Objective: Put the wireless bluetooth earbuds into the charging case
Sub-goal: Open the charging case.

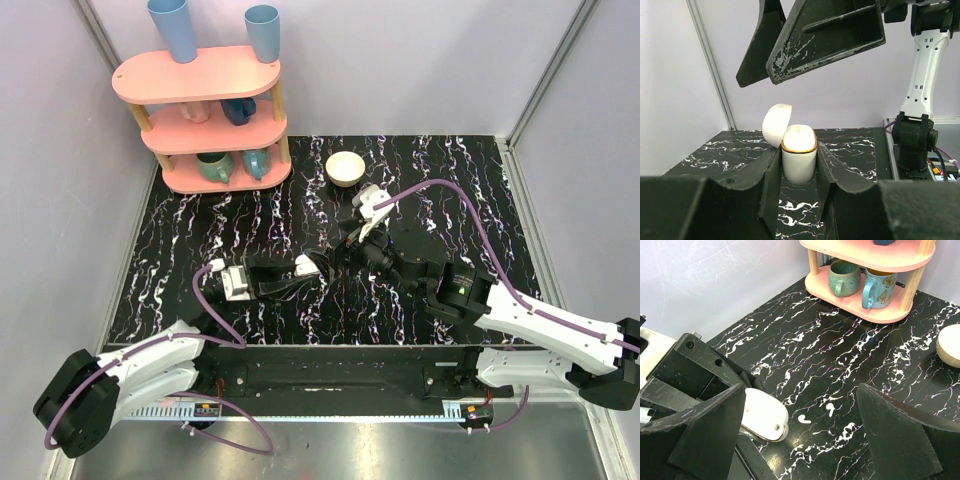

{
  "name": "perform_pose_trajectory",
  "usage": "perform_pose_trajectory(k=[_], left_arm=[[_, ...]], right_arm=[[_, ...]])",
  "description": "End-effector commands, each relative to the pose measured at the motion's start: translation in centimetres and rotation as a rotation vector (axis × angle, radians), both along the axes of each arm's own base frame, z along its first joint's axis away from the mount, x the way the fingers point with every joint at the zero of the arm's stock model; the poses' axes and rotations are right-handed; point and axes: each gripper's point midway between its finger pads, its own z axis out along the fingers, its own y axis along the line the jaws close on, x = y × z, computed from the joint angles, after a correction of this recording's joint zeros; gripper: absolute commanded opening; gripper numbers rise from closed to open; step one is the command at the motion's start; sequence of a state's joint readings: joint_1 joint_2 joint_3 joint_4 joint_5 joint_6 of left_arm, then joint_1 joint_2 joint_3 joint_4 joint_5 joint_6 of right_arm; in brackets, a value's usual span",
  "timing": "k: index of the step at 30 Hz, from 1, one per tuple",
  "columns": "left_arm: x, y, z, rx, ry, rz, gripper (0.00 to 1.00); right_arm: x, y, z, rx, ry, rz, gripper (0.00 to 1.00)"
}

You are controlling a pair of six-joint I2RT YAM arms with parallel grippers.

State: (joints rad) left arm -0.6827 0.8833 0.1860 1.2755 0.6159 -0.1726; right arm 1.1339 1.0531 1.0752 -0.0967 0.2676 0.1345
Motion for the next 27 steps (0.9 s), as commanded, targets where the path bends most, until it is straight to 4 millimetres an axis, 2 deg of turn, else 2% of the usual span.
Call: perform_pose_trajectory(k=[1, 17, 21, 23, 24, 25, 26, 27], left_arm=[[-3.1, 3.2, 7.1, -0.254, -0.293, 0.036, 0.0], [-2.6, 4.2, 8.0, -0.303, -0.301, 0.103, 0.0], [-2.3, 4.8, 8.3, -0.322, -0.303, 0.14, 0.0], [-2.3, 5.1, 8.2, -0.327, -0.311, 0.161, 0.0], [-2.1, 5.3, 8.2, -0.327, -0.309, 0.175, 0.0], [-2.1, 5.4, 8.1, -0.324, -0.316, 0.188, 0.0], [-2.1, 5.5, 8.1, -0.32, -0.315, 0.192, 0.0], [-2.0, 5.7, 8.1, -0.322, -0.314, 0.207, 0.0]], right_arm=[[0.1, -0.4, 3.4, 0.073, -0.06, -0.002, 1.0], [-0.4, -1.1, 3.5, 0.089, -0.048, 0.005, 0.99], [0.4, -1.9, 2.9, 0.085, -0.027, -0.067, 0.98], [2.0, -3.6, 2.8, 0.11, -0.007, -0.2, 0.99], [2.7, -4.5, 2.0, 0.115, 0.01, -0.265, 0.99], [3.8, -6.3, 2.1, 0.161, 0.035, -0.36, 0.99], [4.3, -7.1, 1.8, 0.179, 0.05, -0.389, 0.99], [4.8, -7.7, 0.6, 0.186, 0.077, -0.408, 0.98]])
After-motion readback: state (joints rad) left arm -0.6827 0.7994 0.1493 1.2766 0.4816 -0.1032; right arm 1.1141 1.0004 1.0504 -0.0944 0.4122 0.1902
